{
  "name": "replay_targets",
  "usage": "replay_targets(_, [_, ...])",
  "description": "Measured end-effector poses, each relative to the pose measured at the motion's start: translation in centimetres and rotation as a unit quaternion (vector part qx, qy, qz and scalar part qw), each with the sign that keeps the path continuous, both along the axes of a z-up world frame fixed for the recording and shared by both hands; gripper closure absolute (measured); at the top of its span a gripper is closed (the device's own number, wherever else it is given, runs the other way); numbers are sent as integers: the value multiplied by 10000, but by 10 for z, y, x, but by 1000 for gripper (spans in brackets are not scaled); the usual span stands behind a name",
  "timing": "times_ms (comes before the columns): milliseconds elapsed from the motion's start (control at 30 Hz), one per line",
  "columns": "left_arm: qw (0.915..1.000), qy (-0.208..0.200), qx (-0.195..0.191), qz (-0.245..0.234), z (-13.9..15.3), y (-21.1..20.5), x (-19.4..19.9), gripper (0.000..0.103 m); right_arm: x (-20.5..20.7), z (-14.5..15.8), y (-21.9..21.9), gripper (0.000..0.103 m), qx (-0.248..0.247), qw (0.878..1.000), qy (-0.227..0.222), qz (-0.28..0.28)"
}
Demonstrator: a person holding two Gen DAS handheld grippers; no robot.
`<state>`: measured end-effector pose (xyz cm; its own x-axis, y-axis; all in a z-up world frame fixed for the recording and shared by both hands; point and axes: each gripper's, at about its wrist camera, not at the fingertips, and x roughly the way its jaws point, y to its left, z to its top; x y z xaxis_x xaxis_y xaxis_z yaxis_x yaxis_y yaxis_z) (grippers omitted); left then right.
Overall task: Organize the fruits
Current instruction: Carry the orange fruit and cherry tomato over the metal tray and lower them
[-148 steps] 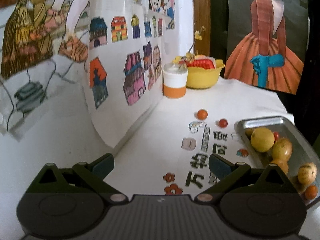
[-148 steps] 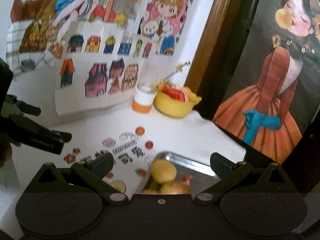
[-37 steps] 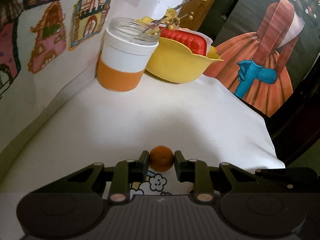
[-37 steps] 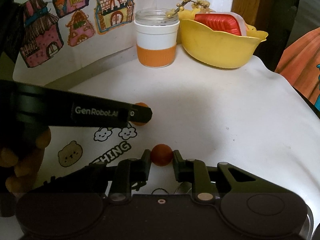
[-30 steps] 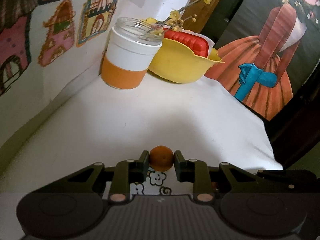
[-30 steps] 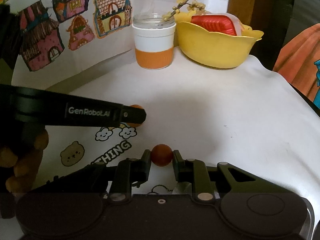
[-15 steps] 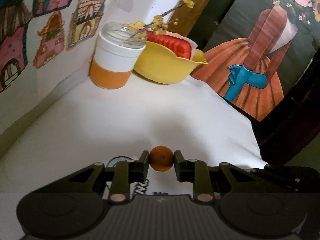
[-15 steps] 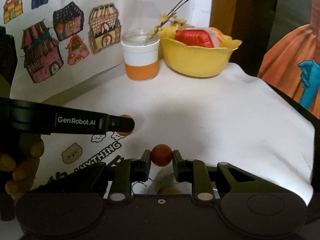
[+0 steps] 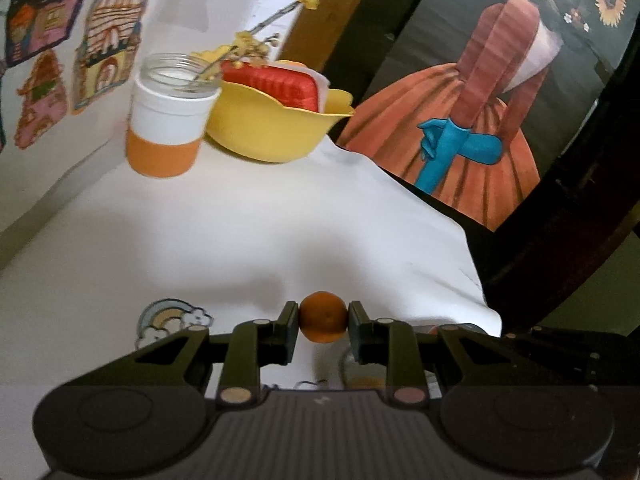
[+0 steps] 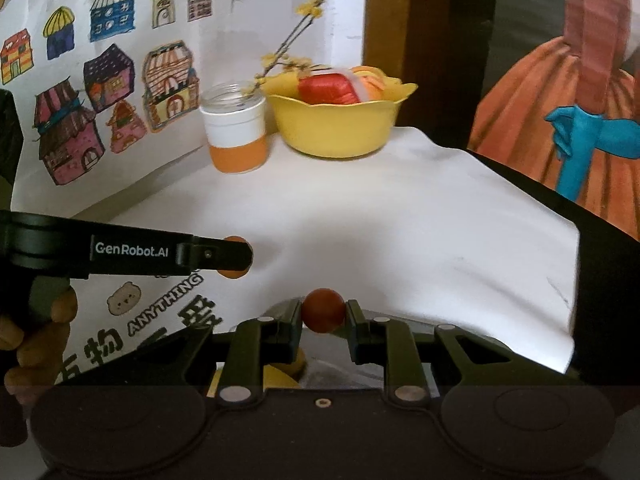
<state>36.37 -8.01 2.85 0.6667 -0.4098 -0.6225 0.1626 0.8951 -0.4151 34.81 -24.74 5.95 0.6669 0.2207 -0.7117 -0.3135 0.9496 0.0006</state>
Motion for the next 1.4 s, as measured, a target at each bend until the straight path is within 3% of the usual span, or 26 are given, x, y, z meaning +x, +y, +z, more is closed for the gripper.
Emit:
replay_targets(600, [9990, 26, 100, -437, 1, -58, -11, 75, -28, -1, -56, 79, 62, 9985, -70, -533])
replay_targets(1400, [9966, 235, 405, -684, -13, -96, -18, 74, -52, -22, -79, 79, 159, 9970, 134, -747])
